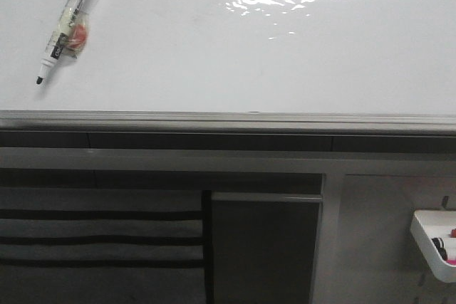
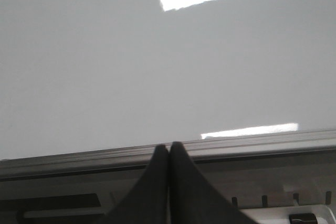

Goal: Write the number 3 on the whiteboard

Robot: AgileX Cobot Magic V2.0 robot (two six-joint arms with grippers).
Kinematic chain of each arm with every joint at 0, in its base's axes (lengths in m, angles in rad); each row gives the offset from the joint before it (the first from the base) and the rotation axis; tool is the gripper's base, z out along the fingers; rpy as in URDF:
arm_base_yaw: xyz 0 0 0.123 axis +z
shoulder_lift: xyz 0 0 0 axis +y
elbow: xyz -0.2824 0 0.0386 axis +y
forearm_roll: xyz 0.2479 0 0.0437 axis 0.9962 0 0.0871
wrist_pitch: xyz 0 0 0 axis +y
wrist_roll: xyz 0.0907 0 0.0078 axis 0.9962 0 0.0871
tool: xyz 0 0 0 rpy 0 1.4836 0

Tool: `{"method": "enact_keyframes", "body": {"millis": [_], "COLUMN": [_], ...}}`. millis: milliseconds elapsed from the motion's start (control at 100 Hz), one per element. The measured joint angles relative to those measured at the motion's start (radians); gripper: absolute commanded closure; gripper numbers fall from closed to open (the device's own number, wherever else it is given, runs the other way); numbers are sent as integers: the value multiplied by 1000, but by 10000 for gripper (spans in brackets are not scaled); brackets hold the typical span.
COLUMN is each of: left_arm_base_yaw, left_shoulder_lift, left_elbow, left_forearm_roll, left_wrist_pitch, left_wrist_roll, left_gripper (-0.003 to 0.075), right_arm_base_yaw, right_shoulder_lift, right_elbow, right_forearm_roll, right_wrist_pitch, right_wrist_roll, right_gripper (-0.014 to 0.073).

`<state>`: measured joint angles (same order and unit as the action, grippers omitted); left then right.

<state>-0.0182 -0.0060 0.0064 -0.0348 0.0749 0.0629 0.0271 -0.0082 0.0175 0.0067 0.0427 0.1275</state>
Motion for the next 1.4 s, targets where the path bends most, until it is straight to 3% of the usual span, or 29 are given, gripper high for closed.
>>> {"method": "enact_keyframes", "body": {"millis": [920, 1100, 1400], "left_arm_base_yaw": [0, 0, 0], "left_shoulder_lift": [0, 0, 0], "left_elbow": [0, 0, 0], "left_forearm_roll": [0, 2, 2], "left_wrist_pitch": [0, 0, -3], "left_wrist_roll": [0, 0, 0], "left_gripper": [738, 738, 738], "right_arm_base_yaw": [0, 0, 0], "right_shoulder_lift": [0, 0, 0], "right_elbow": [0, 0, 0], "right_forearm_roll": [0, -94, -113], "right_wrist_pitch": [0, 0, 0], "right_wrist_roll": [0, 0, 0], "right_gripper": [660, 660, 660]}}
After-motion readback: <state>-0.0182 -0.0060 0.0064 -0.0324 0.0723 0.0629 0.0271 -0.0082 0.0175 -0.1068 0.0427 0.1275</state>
